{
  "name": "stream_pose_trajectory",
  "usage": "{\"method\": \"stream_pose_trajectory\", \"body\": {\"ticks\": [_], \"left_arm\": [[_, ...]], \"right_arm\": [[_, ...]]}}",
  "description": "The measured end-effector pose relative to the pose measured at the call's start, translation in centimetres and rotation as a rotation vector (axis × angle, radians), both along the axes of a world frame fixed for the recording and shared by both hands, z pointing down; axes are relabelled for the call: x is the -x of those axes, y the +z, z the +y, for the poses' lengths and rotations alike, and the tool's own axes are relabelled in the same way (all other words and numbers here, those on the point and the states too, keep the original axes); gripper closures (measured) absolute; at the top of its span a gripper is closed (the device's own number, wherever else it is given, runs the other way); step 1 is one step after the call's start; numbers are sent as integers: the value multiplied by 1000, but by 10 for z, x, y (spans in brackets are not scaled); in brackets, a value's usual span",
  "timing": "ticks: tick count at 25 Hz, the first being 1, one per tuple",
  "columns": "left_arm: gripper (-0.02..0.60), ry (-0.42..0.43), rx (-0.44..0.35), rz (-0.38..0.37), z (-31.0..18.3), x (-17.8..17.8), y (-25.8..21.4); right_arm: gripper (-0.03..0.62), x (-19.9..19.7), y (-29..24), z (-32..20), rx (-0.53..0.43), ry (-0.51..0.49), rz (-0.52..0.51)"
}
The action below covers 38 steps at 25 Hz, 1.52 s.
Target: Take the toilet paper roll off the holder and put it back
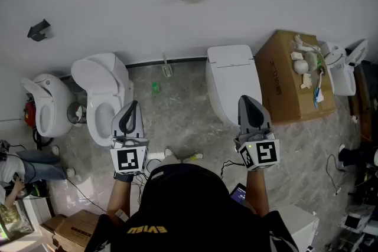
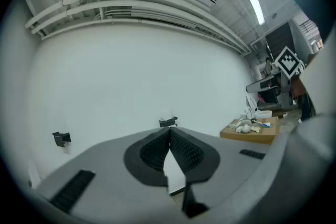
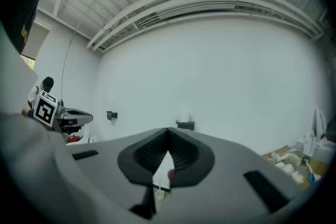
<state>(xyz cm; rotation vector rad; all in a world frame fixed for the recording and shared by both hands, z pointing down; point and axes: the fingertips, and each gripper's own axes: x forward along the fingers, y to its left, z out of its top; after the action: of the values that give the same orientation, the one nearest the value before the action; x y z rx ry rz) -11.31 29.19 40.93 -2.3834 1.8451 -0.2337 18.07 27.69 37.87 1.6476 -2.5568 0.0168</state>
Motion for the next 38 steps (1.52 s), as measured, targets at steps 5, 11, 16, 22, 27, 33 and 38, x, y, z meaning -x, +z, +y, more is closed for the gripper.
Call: {"method": "stream_pose_trajectory", "body": {"ticks": [5,11,16,22,27,33,38], "left_arm": [[569,28,0,10,-13,22,-3],[569,42,-3,40,-17,48,-1],[569,50,-6,34,-24,69,3],[569,56,0,44,-29,93,10],[569,73,30,34,-28,116,21],[569,106,63,20,-36,124,32],[569,114,85,35,-45,118,41]], "right_arm": [[600,32,-3,-9,-11,0,25],[600,64,-8,-11,-36,23,37],[590,82,-16,-15,-47,41,42],[385,99,-19,-19,-37,57,35],[174,109,-16,-19,-24,96,14],[100,108,-16,-21,-22,160,24],[98,100,-7,-33,-1,180,28]]}}
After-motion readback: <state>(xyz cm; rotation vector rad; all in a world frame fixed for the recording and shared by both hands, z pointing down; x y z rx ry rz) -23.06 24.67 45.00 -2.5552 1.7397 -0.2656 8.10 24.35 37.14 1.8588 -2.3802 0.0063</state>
